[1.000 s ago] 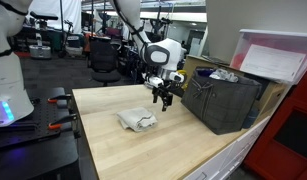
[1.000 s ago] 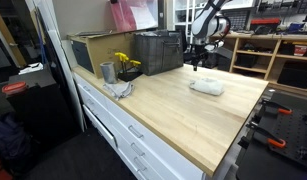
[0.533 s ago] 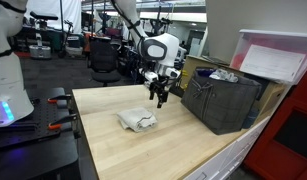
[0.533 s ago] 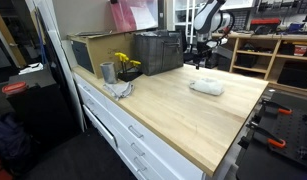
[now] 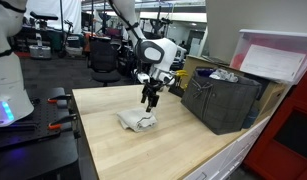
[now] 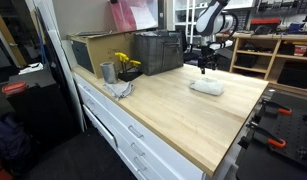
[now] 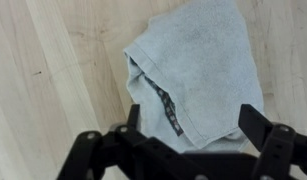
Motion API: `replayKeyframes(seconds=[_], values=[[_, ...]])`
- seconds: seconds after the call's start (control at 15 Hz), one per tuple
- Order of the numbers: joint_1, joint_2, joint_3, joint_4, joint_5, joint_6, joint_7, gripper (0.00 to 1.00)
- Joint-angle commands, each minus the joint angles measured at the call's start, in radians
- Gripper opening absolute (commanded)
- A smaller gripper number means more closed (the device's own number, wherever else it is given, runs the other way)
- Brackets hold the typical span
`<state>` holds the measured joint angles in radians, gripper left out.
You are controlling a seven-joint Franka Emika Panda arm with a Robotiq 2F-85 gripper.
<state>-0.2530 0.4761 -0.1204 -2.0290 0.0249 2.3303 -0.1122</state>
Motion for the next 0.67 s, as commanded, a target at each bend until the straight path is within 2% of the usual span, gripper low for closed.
replayKeyframes(seconds=[0.0,0.6], values=[[-0.001,-0.099,-0.003,-0.050,0.025,-0.082,-0.012,1.00],[0.018,-0.333,-0.017,-0.145,0.001,-0.134,-0.032,1.00]])
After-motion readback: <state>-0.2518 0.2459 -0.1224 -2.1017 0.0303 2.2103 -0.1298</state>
